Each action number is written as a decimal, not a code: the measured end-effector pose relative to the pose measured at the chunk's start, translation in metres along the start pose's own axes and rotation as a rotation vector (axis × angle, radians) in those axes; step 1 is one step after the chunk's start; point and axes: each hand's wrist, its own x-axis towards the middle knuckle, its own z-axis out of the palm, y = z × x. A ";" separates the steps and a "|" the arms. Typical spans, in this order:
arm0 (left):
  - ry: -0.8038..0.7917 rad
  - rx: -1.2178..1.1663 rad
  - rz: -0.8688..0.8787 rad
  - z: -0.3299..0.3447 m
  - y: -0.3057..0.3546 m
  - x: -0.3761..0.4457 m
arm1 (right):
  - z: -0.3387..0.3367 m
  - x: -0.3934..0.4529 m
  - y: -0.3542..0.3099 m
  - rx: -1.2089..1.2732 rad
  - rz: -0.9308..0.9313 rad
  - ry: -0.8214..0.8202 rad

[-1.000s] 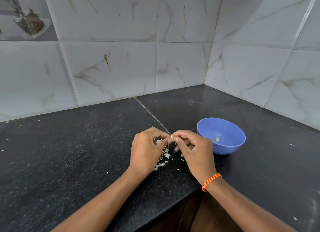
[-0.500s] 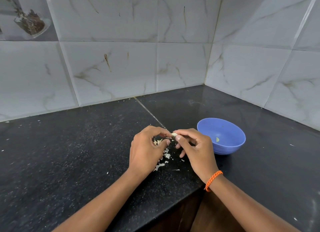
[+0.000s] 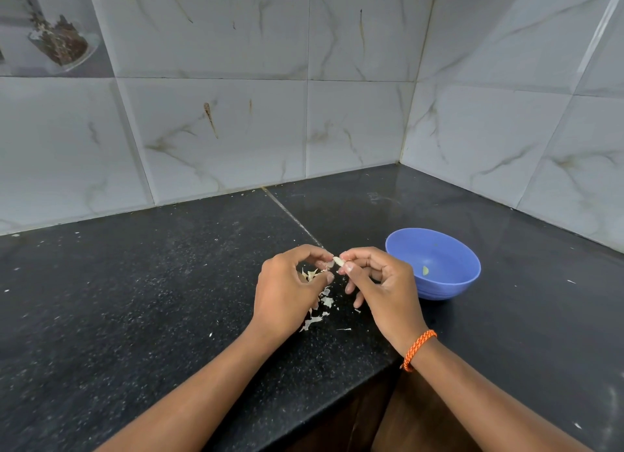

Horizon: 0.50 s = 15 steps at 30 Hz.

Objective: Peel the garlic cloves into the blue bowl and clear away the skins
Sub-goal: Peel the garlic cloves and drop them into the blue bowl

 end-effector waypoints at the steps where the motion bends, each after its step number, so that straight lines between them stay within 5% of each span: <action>1: 0.000 -0.020 0.002 -0.001 0.001 0.000 | 0.000 0.000 0.000 -0.002 0.002 -0.004; 15: -0.003 -0.070 0.053 0.002 0.002 -0.003 | 0.005 -0.002 -0.003 -0.104 0.032 -0.006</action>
